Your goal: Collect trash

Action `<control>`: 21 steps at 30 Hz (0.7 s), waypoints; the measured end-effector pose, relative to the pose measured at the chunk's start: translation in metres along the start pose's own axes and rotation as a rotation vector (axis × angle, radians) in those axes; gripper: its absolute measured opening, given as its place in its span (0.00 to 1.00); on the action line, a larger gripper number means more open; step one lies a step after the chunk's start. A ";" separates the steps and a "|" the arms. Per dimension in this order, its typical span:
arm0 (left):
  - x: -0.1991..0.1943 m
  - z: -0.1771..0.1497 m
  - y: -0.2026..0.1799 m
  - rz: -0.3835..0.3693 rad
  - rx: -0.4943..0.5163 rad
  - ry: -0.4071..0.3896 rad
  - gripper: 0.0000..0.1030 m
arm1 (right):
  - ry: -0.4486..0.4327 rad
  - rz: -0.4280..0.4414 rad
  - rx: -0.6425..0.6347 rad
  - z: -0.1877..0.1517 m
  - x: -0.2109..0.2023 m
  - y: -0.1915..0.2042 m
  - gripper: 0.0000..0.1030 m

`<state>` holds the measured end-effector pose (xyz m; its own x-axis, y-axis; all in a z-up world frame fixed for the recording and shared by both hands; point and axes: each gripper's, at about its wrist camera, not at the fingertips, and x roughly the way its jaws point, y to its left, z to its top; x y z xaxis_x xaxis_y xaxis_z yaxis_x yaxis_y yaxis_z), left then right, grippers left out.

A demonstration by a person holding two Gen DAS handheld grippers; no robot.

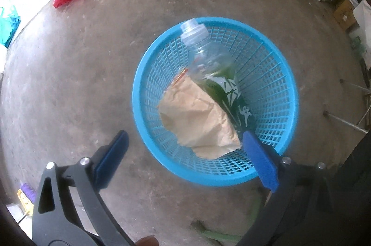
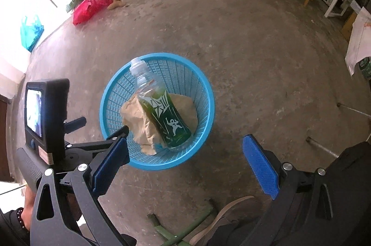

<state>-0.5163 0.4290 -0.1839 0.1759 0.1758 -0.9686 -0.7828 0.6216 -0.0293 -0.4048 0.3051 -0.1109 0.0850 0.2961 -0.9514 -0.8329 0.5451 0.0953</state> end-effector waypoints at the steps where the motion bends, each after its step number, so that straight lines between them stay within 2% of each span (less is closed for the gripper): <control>1: -0.002 -0.002 -0.002 0.010 0.002 -0.013 0.92 | -0.002 0.002 0.001 0.000 -0.001 -0.001 0.94; 4: -0.009 -0.003 -0.005 0.042 0.021 -0.054 0.92 | -0.009 0.007 -0.001 -0.001 -0.001 -0.001 0.94; 10: -0.012 0.000 -0.007 0.045 0.042 -0.032 0.92 | -0.017 0.019 0.001 -0.001 -0.003 -0.001 0.94; 13: -0.015 0.002 -0.006 0.050 0.019 -0.026 0.92 | -0.023 0.025 0.010 -0.001 -0.004 -0.002 0.94; 15: -0.016 0.002 -0.004 0.084 0.012 -0.019 0.92 | -0.027 0.029 0.016 -0.001 -0.005 -0.003 0.94; 17: -0.014 0.001 -0.005 0.187 0.025 -0.003 0.92 | -0.026 0.034 0.020 -0.002 -0.005 -0.005 0.94; 18: -0.014 0.002 -0.004 0.205 0.032 -0.003 0.92 | -0.026 0.036 0.023 -0.002 -0.005 -0.005 0.94; 21: -0.018 0.005 -0.003 0.166 0.039 0.001 0.92 | -0.033 0.046 0.031 -0.002 -0.007 -0.007 0.94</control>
<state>-0.5141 0.4278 -0.1656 0.0459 0.2779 -0.9595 -0.7773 0.6133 0.1404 -0.4010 0.2978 -0.1057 0.0652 0.3466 -0.9357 -0.8192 0.5541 0.1481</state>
